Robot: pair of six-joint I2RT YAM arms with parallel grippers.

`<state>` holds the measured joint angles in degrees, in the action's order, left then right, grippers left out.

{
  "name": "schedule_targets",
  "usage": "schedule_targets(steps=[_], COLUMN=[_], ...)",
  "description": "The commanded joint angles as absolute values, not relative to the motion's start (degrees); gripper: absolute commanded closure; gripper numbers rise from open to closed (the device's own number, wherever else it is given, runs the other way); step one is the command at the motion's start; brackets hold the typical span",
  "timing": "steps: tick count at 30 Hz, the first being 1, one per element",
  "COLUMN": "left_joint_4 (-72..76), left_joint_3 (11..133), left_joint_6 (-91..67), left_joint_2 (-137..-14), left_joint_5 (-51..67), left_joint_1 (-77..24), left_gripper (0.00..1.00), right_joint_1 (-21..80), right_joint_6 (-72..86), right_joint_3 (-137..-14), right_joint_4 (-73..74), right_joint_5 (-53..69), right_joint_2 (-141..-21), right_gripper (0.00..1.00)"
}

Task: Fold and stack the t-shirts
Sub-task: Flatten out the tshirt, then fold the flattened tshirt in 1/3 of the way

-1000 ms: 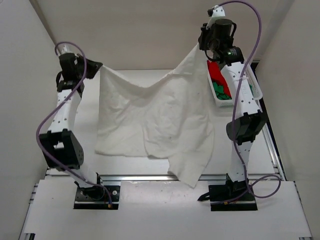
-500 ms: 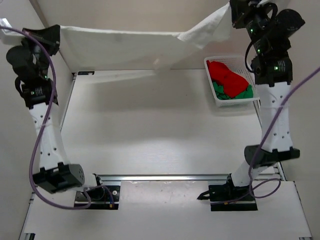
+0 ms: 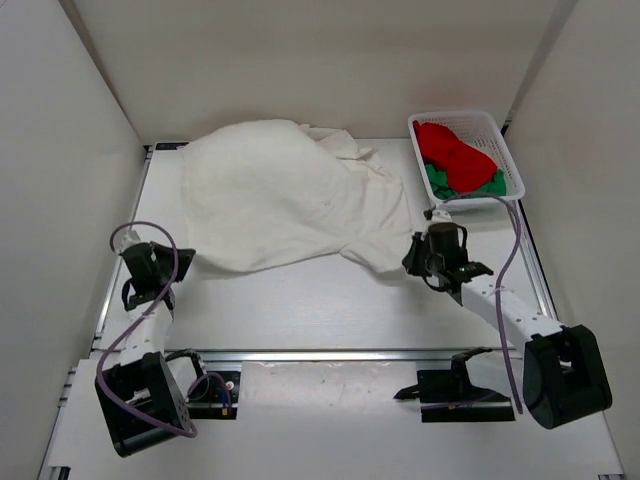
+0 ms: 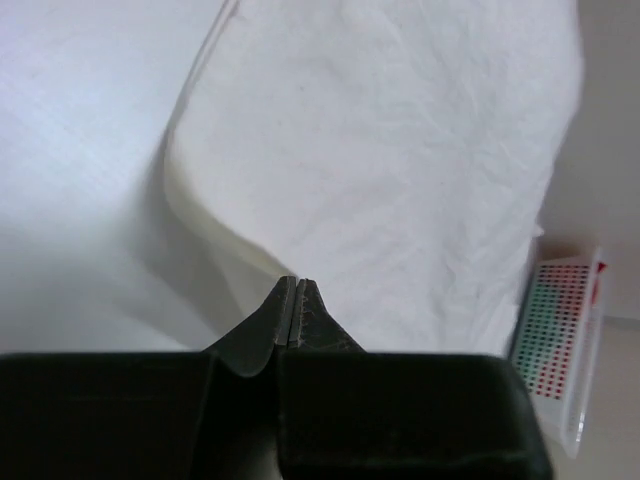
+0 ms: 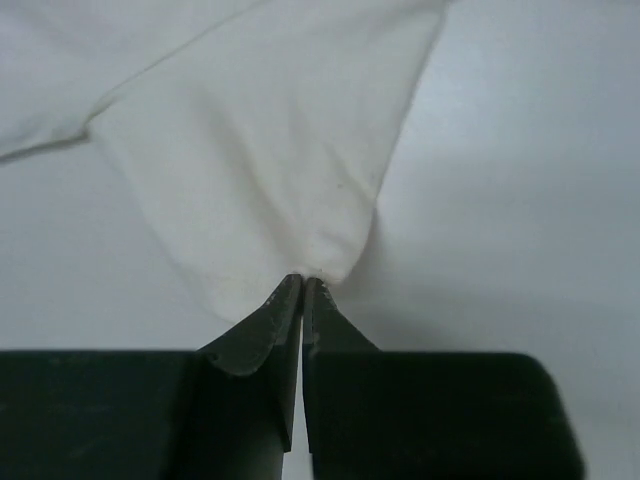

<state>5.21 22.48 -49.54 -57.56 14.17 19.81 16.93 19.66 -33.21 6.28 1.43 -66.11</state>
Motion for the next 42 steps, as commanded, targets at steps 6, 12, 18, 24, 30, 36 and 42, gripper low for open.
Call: schedule_targets(steps=[6,12,18,24,30,36,42], left_joint_4=[-3.94,-17.66,-10.13,-5.19,-0.96,3.51,4.48], left_joint_3=[16.53,20.82,21.89,25.13,27.50,28.92,31.19], left_joint_6=[-42.99,-34.45,-41.28,-46.49,-51.85,-54.05,-54.05], left_joint_2=[-49.06,-42.20,-47.19,-53.26,-59.92,-64.95,-71.70], left_joint_5=[13.80,16.52,21.26,20.22,17.85,16.26,15.04], left_joint_1=[20.91,24.18,25.22,25.05,25.31,26.71,28.12], left_gripper=[1.00,1.00,1.00,1.00,1.00,1.00,1.00], right_joint_1=[11.53,17.04,12.33,11.16,9.67,8.70,9.23], right_joint_6=[34.18,41.48,35.26,30.06,29.45,28.21,25.76], right_joint_3=[-19.97,-20.29,-28.21,-42.08,-58.15,-69.95,-87.25], right_joint_4=[9.03,27.41,22.60,12.23,8.70,9.31,15.03], right_joint_5=[6.57,6.17,8.07,9.58,11.26,12.74,13.36], right_joint_2=[-49.33,-27.60,-38.04,-62.64,-81.88,-94.72,-108.71], right_gripper=[1.00,1.00,0.99,1.00,1.00,1.00,1.00])
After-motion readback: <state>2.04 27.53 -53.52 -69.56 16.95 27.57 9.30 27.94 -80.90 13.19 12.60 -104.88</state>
